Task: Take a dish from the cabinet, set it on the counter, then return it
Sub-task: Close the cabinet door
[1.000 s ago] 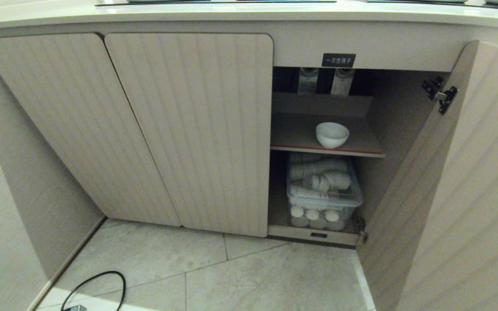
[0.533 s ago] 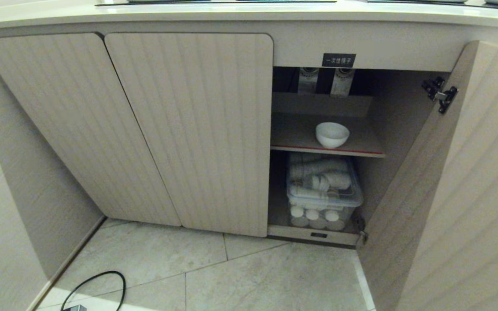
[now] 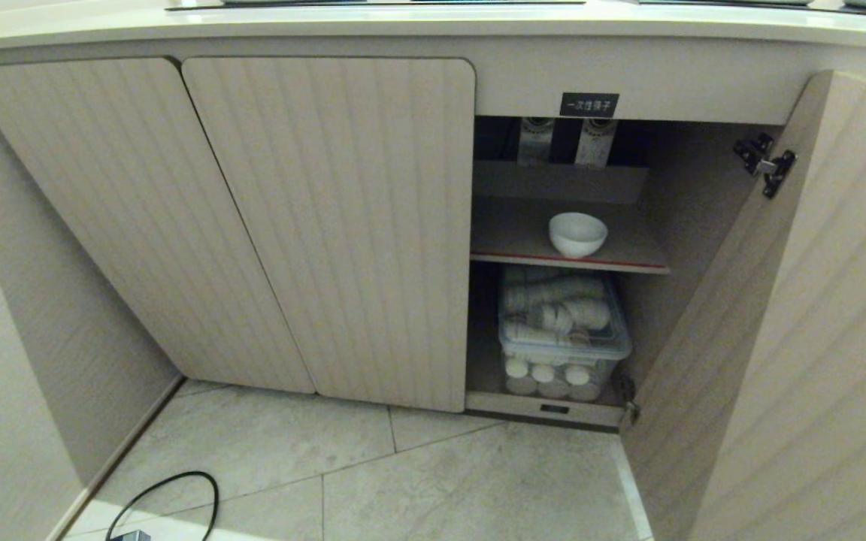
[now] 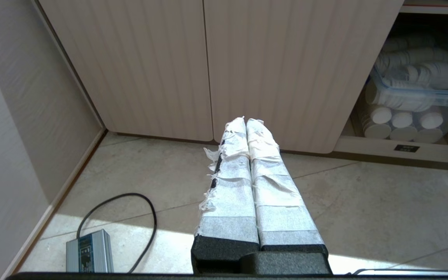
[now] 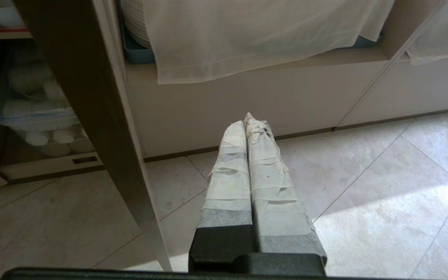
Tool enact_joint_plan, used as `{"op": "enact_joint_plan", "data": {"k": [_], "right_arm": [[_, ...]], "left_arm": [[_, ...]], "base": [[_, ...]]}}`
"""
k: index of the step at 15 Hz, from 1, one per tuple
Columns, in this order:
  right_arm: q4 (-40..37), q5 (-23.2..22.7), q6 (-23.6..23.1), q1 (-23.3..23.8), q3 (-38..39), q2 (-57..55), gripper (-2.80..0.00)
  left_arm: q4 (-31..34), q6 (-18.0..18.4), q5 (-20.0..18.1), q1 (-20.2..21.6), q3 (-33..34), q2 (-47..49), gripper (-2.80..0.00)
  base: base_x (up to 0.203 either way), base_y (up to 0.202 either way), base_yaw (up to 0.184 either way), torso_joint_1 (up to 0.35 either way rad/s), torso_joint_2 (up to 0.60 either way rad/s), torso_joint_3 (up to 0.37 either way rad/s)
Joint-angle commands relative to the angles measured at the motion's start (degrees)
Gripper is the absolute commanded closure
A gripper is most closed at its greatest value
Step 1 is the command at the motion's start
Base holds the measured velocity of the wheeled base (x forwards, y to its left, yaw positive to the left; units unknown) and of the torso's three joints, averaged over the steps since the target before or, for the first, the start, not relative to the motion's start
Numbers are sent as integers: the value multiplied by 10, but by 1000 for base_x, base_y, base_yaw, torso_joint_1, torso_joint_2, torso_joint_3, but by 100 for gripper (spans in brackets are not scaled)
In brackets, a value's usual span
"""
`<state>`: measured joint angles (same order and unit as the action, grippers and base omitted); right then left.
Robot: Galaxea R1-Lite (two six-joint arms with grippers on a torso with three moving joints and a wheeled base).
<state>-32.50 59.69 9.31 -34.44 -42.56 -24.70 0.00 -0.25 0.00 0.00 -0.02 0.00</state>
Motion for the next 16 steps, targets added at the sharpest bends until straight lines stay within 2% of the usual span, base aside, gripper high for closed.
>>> {"op": "enact_joint_plan", "data": {"k": [1, 5, 16], "right_arm": [[4, 3, 1, -11, 0, -2, 0], [26, 3, 0, -31, 8, -4, 0], [95, 3, -2, -47, 9, -49, 0]], "left_arm": [[0, 0, 0, 0, -1, 0, 0], [0, 0, 0, 0, 0, 0, 0], [0, 0, 0, 0, 0, 0, 0]], "base": [[0, 0, 0, 0, 0, 0], [0, 0, 0, 0, 0, 0], [0, 0, 0, 0, 0, 0]]}}
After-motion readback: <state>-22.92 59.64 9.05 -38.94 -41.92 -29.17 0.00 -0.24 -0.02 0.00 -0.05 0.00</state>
